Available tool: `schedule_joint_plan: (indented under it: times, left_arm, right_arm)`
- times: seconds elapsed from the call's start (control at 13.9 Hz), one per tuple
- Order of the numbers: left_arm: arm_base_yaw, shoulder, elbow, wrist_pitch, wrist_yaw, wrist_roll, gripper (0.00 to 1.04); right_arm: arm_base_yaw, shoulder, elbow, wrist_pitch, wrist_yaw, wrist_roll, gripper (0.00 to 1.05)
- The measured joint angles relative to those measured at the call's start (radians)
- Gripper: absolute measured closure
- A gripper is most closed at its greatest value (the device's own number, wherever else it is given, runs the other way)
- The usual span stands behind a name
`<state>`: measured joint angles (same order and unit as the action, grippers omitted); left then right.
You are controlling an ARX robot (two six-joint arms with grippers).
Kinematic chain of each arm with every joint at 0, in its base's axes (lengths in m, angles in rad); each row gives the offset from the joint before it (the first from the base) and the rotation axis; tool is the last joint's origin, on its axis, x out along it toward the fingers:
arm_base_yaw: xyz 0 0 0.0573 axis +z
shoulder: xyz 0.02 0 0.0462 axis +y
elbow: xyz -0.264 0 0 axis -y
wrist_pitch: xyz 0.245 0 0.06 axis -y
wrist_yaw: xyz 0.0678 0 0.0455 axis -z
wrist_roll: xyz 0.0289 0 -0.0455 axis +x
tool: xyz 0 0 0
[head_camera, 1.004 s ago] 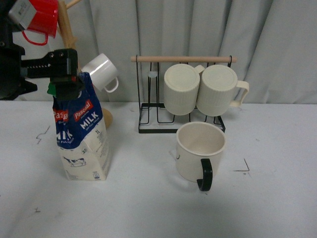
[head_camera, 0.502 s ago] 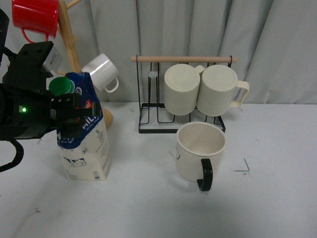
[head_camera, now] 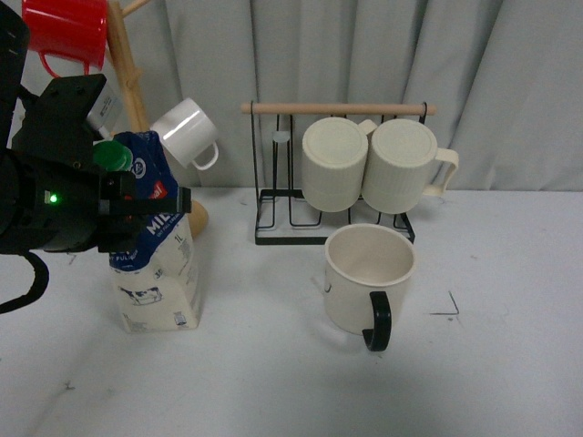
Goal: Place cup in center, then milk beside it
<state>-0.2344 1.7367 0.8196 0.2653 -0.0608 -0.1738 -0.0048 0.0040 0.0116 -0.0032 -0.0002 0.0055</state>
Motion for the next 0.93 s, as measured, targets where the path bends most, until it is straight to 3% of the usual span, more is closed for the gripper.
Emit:
schedule_joint_plan:
  times: [0.43,0.57,0.93]
  left_arm:
    - [-0.090,-0.033,0.017,-0.048,-0.036,0.000,1.03]
    - [-0.184,-0.042,0.053,-0.026,-0.073,0.005,1.03]
    - [-0.226,0.055,0.097,-0.012,-0.126,0.006,1.03]
  right_arm:
    - [0.000,0.000,0.000,0.000,0.000,0.000,0.06]
    - [0.000,0.000,0.000,0.000,0.000,0.000,0.06]
    - [0.000,0.000,0.000,0.000,0.000,0.000,0.06]
